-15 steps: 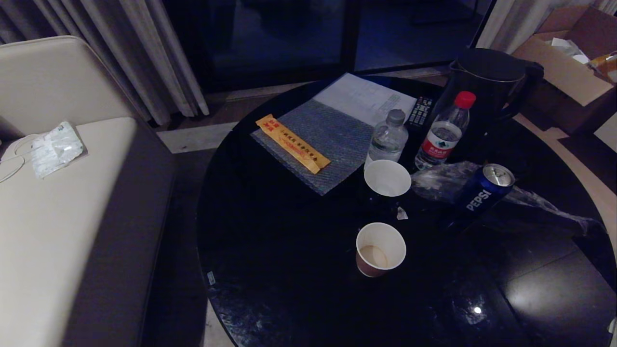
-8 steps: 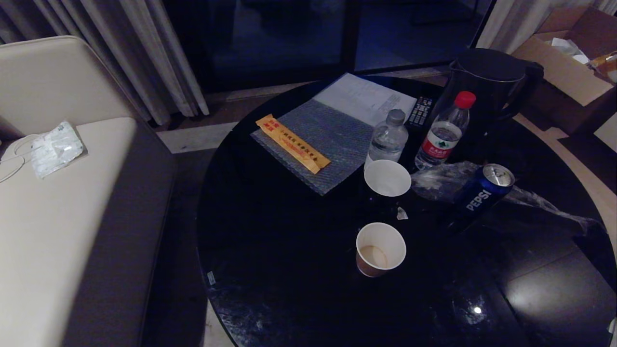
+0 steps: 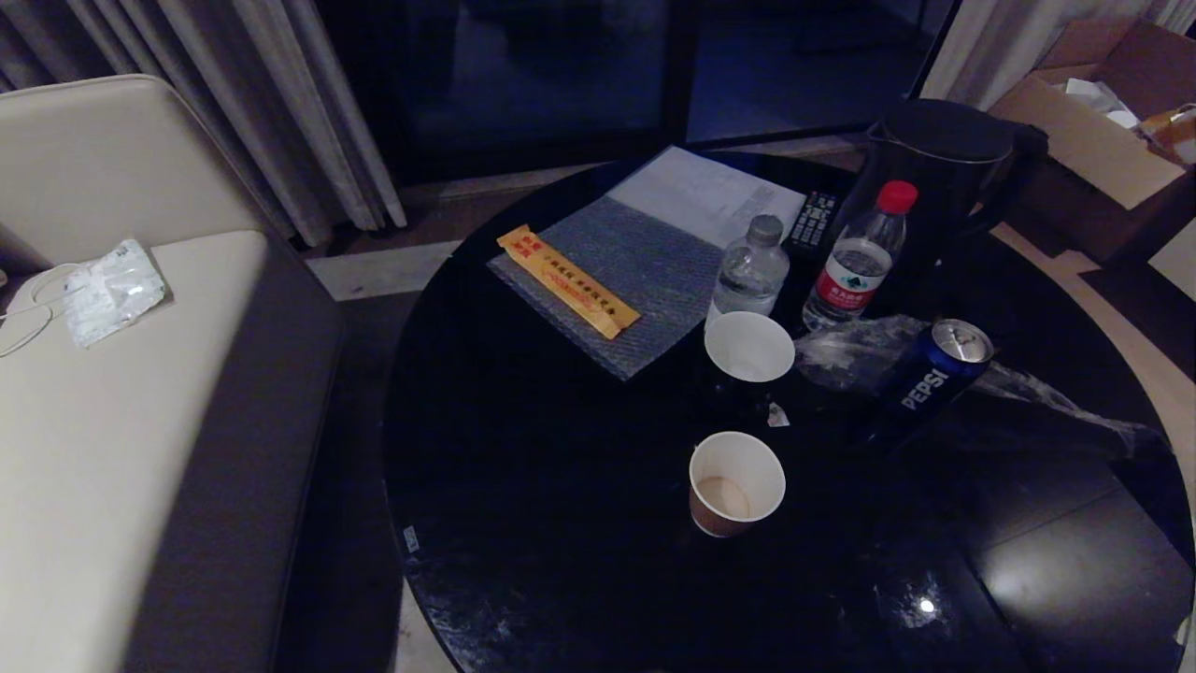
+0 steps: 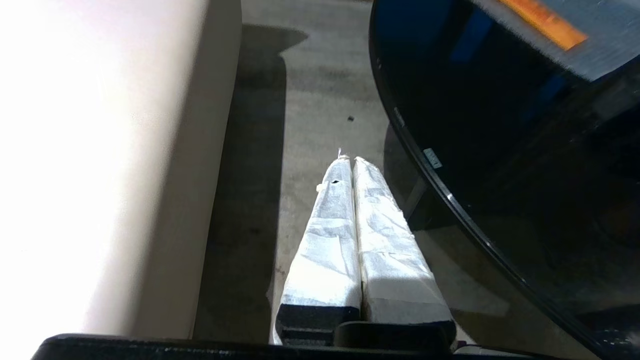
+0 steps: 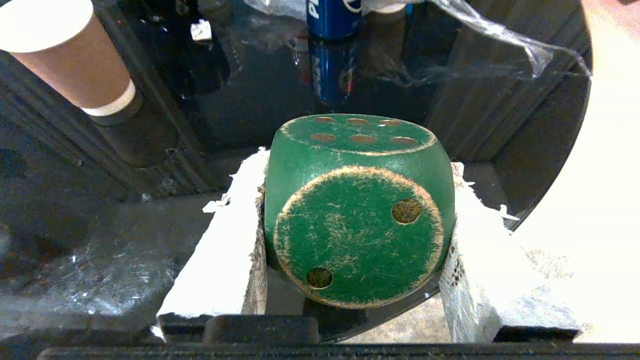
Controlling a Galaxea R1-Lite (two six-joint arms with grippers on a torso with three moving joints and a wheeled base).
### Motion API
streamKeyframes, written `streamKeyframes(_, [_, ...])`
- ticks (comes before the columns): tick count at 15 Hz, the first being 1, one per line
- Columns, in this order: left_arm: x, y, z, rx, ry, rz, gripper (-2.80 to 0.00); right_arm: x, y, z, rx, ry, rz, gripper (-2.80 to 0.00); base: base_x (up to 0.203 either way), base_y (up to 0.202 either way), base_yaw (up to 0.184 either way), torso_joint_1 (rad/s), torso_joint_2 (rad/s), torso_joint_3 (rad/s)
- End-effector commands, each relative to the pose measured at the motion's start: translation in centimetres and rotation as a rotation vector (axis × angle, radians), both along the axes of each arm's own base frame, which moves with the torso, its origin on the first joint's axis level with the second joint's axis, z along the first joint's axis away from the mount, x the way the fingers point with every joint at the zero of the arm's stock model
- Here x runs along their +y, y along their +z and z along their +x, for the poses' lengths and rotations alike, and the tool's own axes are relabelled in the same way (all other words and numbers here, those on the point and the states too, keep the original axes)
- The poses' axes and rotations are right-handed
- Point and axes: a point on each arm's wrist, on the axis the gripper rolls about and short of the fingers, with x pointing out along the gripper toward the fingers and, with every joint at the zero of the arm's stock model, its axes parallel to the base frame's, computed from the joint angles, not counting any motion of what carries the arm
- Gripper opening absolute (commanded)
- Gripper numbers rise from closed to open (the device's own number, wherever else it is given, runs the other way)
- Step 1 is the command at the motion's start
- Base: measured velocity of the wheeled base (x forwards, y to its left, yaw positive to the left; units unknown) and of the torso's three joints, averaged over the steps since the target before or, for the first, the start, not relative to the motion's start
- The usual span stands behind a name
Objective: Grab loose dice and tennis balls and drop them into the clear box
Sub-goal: Put the toys in the box
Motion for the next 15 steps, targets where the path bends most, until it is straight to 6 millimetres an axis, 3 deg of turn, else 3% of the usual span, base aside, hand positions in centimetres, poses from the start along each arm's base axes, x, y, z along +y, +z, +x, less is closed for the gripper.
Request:
streamKeyframes(1, [0.0, 0.0, 0.0, -0.001, 0.001, -0.001, -2.8, 0.0, -0.24, 0.08, 0.01, 0.0, -0.002, -2.8, 0.0, 0.0, 0.0, 0.002, 0.0, 0.176])
streamKeyframes(15, [0.0, 0.0, 0.0, -0.001, 0.0, -0.001, -2.8, 0.0, -0.24, 0.08, 0.01, 0.0, -0.002, -2.8, 0.0, 0.0, 0.0, 0.002, 0.0, 0.203])
